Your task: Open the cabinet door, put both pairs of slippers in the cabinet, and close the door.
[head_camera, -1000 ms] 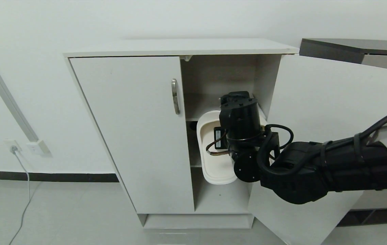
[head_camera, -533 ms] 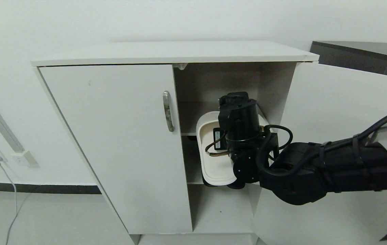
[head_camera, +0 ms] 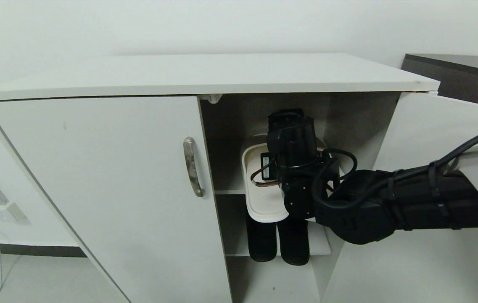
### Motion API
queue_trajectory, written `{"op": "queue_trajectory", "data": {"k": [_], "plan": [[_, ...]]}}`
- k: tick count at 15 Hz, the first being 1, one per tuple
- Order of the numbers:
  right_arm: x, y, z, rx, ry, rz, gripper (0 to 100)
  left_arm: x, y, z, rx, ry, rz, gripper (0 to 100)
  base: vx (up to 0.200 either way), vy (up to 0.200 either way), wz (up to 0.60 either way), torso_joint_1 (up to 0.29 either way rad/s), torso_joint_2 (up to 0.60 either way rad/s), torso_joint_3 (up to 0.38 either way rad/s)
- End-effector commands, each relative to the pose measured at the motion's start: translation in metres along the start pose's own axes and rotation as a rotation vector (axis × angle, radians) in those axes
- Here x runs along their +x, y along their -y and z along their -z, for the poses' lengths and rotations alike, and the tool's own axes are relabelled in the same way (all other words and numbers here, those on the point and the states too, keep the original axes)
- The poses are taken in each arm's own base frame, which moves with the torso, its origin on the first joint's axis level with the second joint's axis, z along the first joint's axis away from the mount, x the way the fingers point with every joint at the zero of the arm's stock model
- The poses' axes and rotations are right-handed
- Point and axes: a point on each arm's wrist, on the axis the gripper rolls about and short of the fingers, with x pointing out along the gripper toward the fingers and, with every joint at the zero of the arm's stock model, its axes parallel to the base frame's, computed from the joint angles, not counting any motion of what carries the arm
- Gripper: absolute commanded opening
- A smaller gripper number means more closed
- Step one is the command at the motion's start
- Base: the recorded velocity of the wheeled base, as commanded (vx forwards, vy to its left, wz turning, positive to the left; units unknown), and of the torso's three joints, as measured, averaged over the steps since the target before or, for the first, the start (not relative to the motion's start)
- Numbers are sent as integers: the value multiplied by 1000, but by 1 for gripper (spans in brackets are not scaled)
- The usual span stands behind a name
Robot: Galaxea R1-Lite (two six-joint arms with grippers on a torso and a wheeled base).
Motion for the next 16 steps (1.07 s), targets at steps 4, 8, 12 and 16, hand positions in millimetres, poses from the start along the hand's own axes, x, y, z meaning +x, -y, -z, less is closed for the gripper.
{"op": "queue_trajectory", "data": {"k": [4,8,12,16], "plan": [[29,-8,-1,8,-9,25,0,0,0,0,0,-1,0,0,0,0,0,0,0,0],[53,-6,-4,18,-10,42,0,0,0,0,0,-1,0,0,0,0,0,0,0,0],[61,-5,1,9,-27,33,0,0,0,0,0,-1,0,0,0,0,0,0,0,0],[63,-5,4,5,-35,28,0,0,0,0,0,-1,-1,0,0,0,0,0,0,0]]}}
